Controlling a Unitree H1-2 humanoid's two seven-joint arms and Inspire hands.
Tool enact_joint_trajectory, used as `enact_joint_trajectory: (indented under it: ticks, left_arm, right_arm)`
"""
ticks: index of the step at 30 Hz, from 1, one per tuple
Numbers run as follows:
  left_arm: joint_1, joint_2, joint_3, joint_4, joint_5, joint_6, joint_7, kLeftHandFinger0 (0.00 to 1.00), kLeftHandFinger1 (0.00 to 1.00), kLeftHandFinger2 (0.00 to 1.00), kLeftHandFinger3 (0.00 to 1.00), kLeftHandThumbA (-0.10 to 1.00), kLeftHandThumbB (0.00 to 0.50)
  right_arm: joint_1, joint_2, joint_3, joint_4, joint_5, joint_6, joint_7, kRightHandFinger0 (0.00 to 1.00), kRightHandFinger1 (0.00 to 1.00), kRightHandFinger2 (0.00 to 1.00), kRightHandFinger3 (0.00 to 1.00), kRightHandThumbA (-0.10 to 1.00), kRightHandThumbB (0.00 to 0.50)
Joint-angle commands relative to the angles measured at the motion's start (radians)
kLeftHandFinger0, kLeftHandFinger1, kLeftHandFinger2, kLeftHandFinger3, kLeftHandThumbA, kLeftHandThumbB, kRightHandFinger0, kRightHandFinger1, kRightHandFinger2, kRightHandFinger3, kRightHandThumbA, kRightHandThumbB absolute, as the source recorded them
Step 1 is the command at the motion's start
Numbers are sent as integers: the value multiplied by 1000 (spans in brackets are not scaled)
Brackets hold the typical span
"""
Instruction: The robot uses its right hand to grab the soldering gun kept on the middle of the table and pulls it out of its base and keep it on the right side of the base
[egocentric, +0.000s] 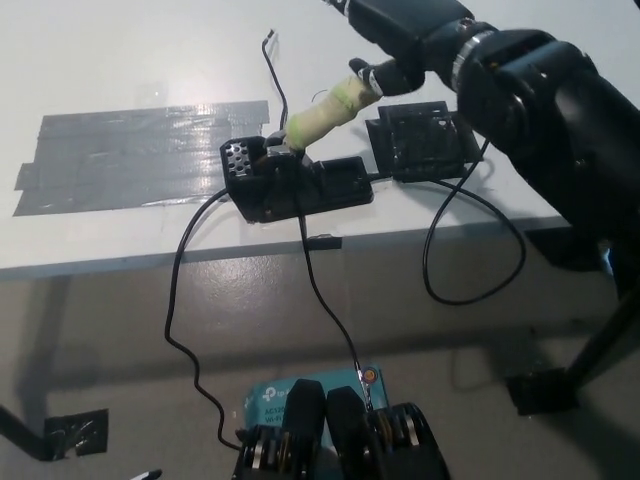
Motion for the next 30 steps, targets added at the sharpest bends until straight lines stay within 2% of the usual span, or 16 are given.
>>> enact_joint_trajectory:
  ticks: [1,3,5,7,9,12,13,15,17,20,21,22,23,24,25,30]
  left_arm:
    - [-2,29,-4,-30,30,5,-20,567,663,862,1000,569,207]
    - [1,22,-6,-40,33,16,-18,549,649,852,1000,559,214]
    - [2,21,-7,-28,19,-8,-27,548,653,853,1000,551,203]
    - [-1,24,-18,-26,27,-5,-31,564,670,878,1000,555,195]
    - [0,21,-17,-27,18,7,-37,550,659,858,1000,531,211]
    - [-1,26,-22,-37,25,14,-42,588,691,880,1000,523,192]
    - [-7,28,-27,-39,29,24,-47,578,681,875,1000,532,191]
    - [-12,33,-30,-38,28,20,-56,634,743,929,1000,545,182]
    - [-11,30,-26,-38,18,28,-61,674,779,960,1000,577,197]
    - [-11,30,-24,-38,19,26,-65,653,761,942,1000,594,204]
    - [-11,30,-25,-43,21,31,-66,649,763,941,1000,630,217]
    - [-11,30,-26,-42,23,26,-67,647,765,931,1000,659,215]
    - [-14,31,-28,-41,25,19,-70,646,766,931,1000,663,213]
    - [-15,26,-24,-46,22,30,-70,607,739,910,1000,668,214]
    - [-17,23,-25,-49,23,35,-71,610,758,930,1000,671,215]
    - [-23,22,-41,-59,34,40,-76,663,795,969,1000,715,222]
  right_arm:
    - [-102,5,12,32,-119,-66,-8,1000,1000,1000,1000,526,289]
    - [-87,25,15,64,-122,-70,-18,1000,1000,1000,1000,519,313]
    - [-68,42,11,67,-118,-49,11,1000,1000,1000,1000,539,311]
    - [-54,44,9,66,-121,-54,22,1000,1000,1000,1000,570,316]
    - [-33,52,21,55,-128,-44,57,1000,1000,1000,1000,635,332]
    - [-17,59,26,54,-133,-29,101,1000,1000,1000,1000,684,346]
    - [-11,56,25,47,-137,-27,109,1000,1000,1000,1000,692,351]
    - [3,55,19,48,-142,-5,135,1000,1000,1000,1000,718,330]
    - [12,56,12,52,-144,2,136,1000,1000,1000,1000,712,343]
    - [18,57,4,57,-154,10,146,1000,1000,1000,1000,724,347]
    - [17,47,24,71,-180,14,168,1000,1000,1000,1000,790,348]
    - [17,45,35,84,-198,17,174,1000,1000,1000,1000,777,370]
    - [17,40,47,99,-220,22,179,1000,1000,1000,1000,831,379]
    - [22,39,59,130,-243,28,175,1000,1000,1000,1000,855,433]
    - [23,37,63,138,-251,29,178,1000,1000,1000,1000,862,447]
    - [46,44,85,190,-302,63,181,1000,1000,1000,1000,746,485]
